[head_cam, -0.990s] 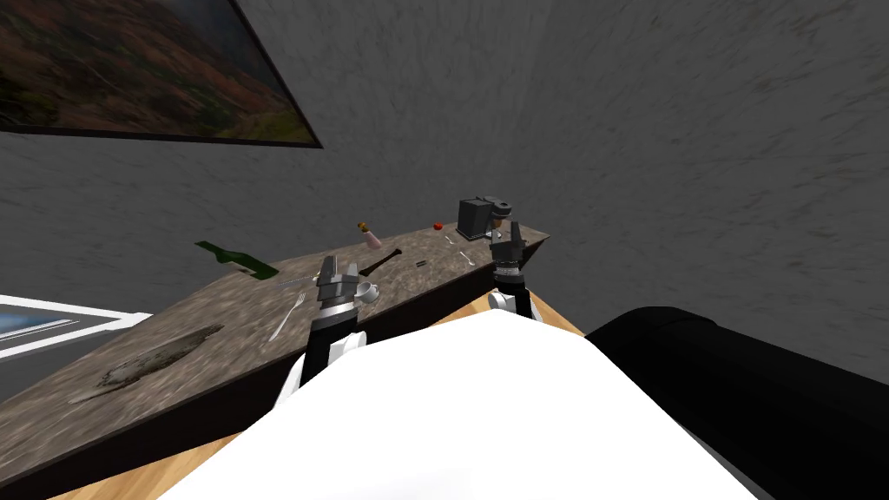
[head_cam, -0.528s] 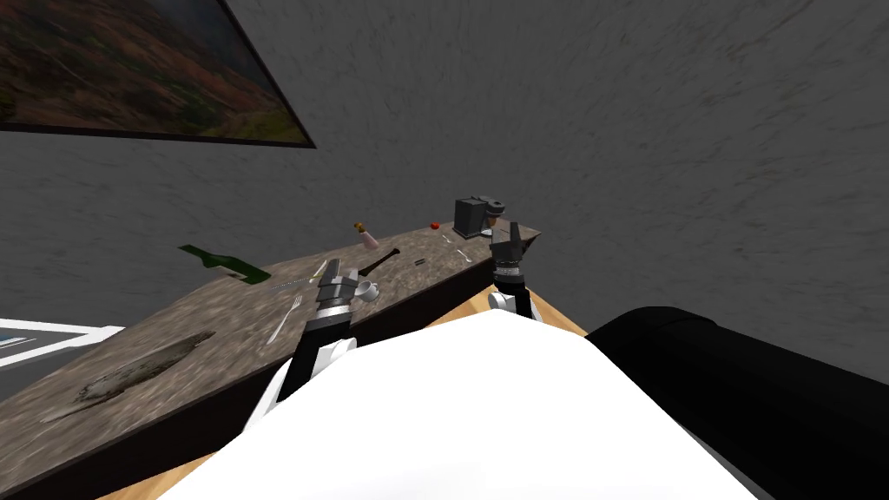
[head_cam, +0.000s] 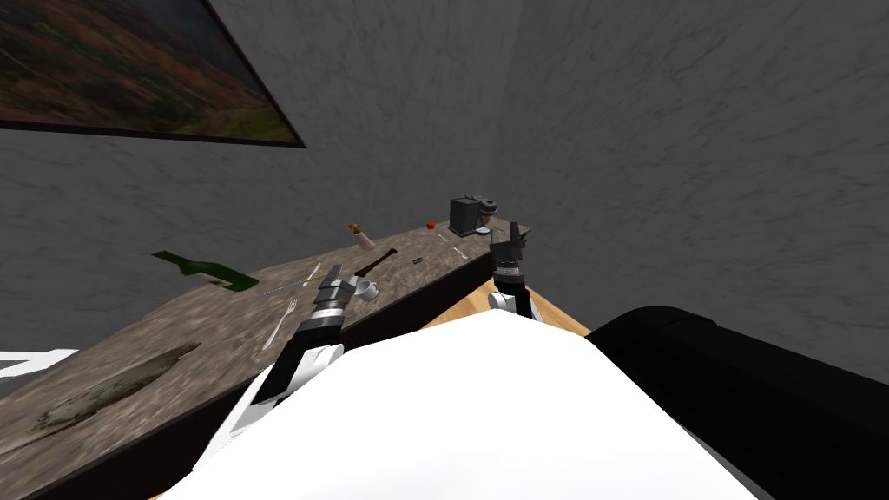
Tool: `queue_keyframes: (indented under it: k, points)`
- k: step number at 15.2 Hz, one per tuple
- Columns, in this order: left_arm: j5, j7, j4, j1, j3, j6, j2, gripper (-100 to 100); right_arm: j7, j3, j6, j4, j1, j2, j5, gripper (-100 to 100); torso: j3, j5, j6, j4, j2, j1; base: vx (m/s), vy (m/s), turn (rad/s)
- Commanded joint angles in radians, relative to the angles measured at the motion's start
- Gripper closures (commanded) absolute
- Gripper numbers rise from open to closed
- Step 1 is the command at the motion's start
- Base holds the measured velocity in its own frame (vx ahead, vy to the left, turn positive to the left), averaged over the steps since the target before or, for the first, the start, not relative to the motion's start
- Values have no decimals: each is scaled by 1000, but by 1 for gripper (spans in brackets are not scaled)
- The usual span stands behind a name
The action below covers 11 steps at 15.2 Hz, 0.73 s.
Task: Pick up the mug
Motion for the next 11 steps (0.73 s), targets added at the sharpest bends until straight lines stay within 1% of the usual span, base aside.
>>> queue_keyframes:
  k: [1, 2, 3, 4, 5, 7, 8, 9, 10, 11]
  points:
    - [29, 3, 0, 9, 5, 50, 28, -100, 0, 0, 0, 0, 0, 0, 0, 0, 0, 0, 0, 0, 0, 0, -68, 48, -141]
    - [29, 3, 0, 9, 5, 51, 28, -100, 0, 0, 0, 0, 0, 0, 0, 0, 0, 0, 0, 0, 0, 0, -45, 37, -42]
    - [70, 9, 5, 18, 15, 84, 68, -100, 0, 0, 0, 0, 0, 0, 0, 0, 0, 0, -1, 0, 0, 0, -48, 28, -107]
    - [70, 9, 5, 18, 15, 102, 68, -100, 0, 0, 0, 0, 0, 0, 0, 0, 0, 0, 0, 0, 0, 0, -50, 31, -130]
    - [106, 16, 9, 27, 25, 125, 105, -100, 0, 0, 0, 0, 0, 0, 0, 0, 0, 0, 0, 0, 0, -1, -50, 45, -191]
    - [112, 16, 9, 27, 25, 155, 108, -100, 0, 0, 0, 0, 0, 0, 0, 0, 0, 0, 0, 0, 0, 0, -45, 41, -97]
    - [155, 22, 14, 36, 35, 182, 150, -100, 0, 0, 0, 0, 0, 0, 0, 0, 0, 0, 0, 0, -1, 0, -46, 26, -136]
    - [155, 22, 14, 36, 35, 201, 150, -100, 0, 0, 0, 0, 0, 0, 0, 0, 0, 0, 0, 0, -1, -1, -47, 32, -160]
    - [155, 22, 14, 36, 35, 210, 150, -100, 0, 0, 0, 0, 0, 0, 0, 0, 0, 0, 0, 0, -1, 0, -33, 28, -59]
    - [200, 29, 19, 45, 46, 236, 191, -100, 0, 0, 0, 0, 0, 0, 0, 0, -1, 0, 0, 0, -1, -1, -39, 30, -112]
